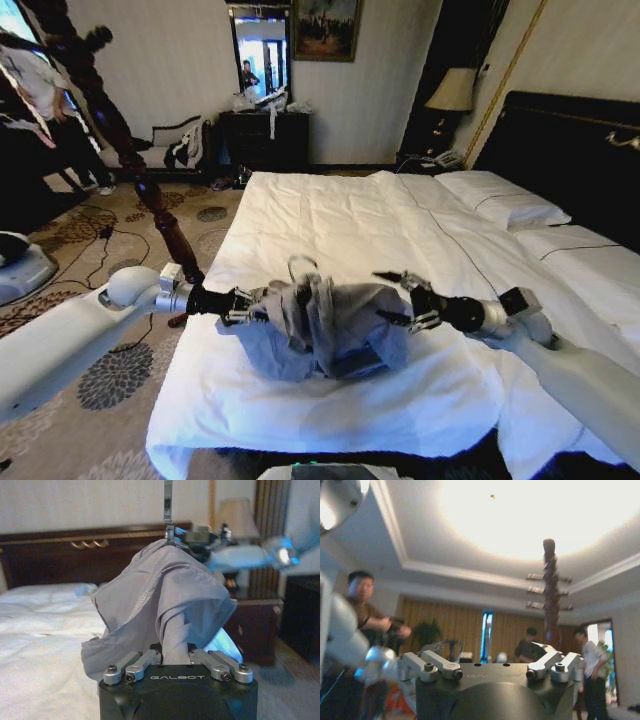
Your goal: Pick up the clothes from the bed and hang them on the clothes hanger.
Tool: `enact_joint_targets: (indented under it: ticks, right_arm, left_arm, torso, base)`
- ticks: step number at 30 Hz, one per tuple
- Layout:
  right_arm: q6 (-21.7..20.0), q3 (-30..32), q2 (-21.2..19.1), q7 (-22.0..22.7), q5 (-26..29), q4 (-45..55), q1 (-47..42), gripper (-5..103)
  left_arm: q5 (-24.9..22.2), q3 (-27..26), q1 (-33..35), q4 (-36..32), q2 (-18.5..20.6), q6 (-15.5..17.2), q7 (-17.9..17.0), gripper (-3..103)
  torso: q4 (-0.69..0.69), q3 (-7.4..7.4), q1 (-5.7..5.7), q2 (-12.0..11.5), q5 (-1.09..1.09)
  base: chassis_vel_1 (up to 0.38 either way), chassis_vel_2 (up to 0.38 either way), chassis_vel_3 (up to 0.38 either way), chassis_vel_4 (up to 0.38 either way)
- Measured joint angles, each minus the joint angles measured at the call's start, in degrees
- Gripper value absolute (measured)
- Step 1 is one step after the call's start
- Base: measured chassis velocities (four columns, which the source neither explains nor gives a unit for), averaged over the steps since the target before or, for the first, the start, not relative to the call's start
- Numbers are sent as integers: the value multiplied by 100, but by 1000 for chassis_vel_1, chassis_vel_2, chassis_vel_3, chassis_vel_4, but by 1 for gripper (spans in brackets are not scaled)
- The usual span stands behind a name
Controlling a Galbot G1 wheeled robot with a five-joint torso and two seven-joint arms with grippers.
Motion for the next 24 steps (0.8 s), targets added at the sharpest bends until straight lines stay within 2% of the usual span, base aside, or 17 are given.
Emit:
enact_joint_targets:
  ticks: [1,3,5,7,9,11,13,18,21,24]
  right_arm:
    - [0,0,0,0,0,0,0,96]
    - [0,57,1,353,226,110,77,100]
    - [3,67,4,435,260,131,87,100]
    - [68,125,56,1099,412,260,147,100]
    - [144,173,115,1528,440,292,207,100]
    - [173,194,137,1648,442,293,229,100]
    - [250,287,170,1828,437,286,249,100]
    - [323,446,168,1898,334,336,101,100]
    - [344,473,169,1908,238,372,35,100]
    - [367,477,179,1974,111,490,-21,100]
  left_arm:
    - [0,0,0,0,0,0,0,17]
    - [-285,-118,56,38,-6,38,-125,17]
    - [-366,-133,57,38,-7,47,-161,17]
    - [-787,-215,42,40,-50,94,-411,17]
    - [-1041,-350,33,93,-124,117,-612,17]
    - [-1148,-409,30,117,-167,128,-690,17]
    - [-1458,-575,-25,197,-324,159,-955,17]
    - [-1825,-774,-241,365,-534,189,-1347,17]
    - [-1941,-829,-378,434,-538,200,-1425,17]
    - [-2170,-1009,-594,519,-363,212,-1457,17]
  torso:
    - [0,0,0,0,0]
    - [0,0,0,0,0]
    - [0,0,0,0,0]
    - [0,0,0,0,1]
    - [-1,0,0,0,2]
    - [0,0,0,0,2]
    - [0,0,0,0,1]
    - [-2,0,0,0,0]
    - [-2,0,0,0,1]
    - [0,0,0,0,2]
  base:
    - [0,0,0,0]
    - [0,0,0,0]
    - [0,0,0,0]
    - [0,0,0,0]
    - [0,0,0,0]
    - [0,0,0,0]
    - [0,0,0,0]
    - [0,0,0,0]
    - [0,0,0,0]
    - [0,0,0,0]
